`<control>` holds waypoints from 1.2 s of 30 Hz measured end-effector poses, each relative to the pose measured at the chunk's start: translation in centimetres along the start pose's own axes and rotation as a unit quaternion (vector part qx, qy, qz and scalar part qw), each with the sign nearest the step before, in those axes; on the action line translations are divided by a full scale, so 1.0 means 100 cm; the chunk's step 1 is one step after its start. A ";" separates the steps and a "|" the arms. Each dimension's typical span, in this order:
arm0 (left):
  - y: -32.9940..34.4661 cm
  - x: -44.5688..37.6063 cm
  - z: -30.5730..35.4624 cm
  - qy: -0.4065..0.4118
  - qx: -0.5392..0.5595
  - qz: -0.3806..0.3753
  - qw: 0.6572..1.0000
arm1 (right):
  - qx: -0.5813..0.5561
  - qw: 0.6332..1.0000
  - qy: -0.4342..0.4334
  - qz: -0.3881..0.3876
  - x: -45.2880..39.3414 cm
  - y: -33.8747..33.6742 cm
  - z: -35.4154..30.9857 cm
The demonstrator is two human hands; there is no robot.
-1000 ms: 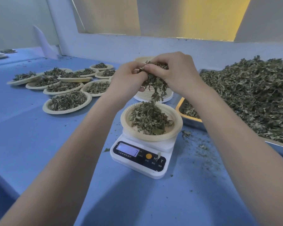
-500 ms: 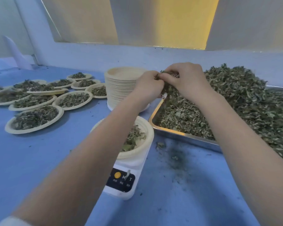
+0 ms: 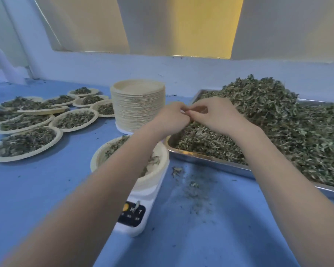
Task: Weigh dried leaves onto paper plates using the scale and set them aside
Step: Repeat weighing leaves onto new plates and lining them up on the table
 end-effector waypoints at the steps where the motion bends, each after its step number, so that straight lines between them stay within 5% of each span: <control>1: -0.008 0.010 -0.006 -0.003 0.006 0.003 1.000 | -0.018 1.000 -0.013 -0.012 0.000 0.006 -0.011; 9: -0.074 0.101 -0.079 -0.060 0.017 0.097 0.993 | -0.161 0.969 -0.097 -0.158 0.006 0.084 -0.094; 14: -0.101 0.136 -0.111 -0.072 0.039 0.166 0.983 | -0.110 0.956 -0.105 -0.251 0.011 0.118 -0.106; 19: -0.086 0.137 -0.151 -0.153 0.077 0.114 0.979 | -0.021 0.939 -0.058 -0.338 0.021 0.139 -0.087; 23: -0.065 0.132 -0.164 -0.182 0.138 0.098 0.969 | -0.037 0.939 -0.041 -0.340 0.020 0.147 -0.079; 36: -0.136 0.167 -0.175 -0.183 0.106 0.246 0.946 | -0.072 0.942 -0.129 -0.301 -0.019 0.146 -0.153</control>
Point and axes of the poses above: each hand's wrist, its own x-axis away from the middle knuckle, its own y-axis out of the palm, z = x × y, the point moved 10 cm from there along -x, towards the middle knuckle, and after that the axes turned 13 degrees about -z, right-handed, at the moved point
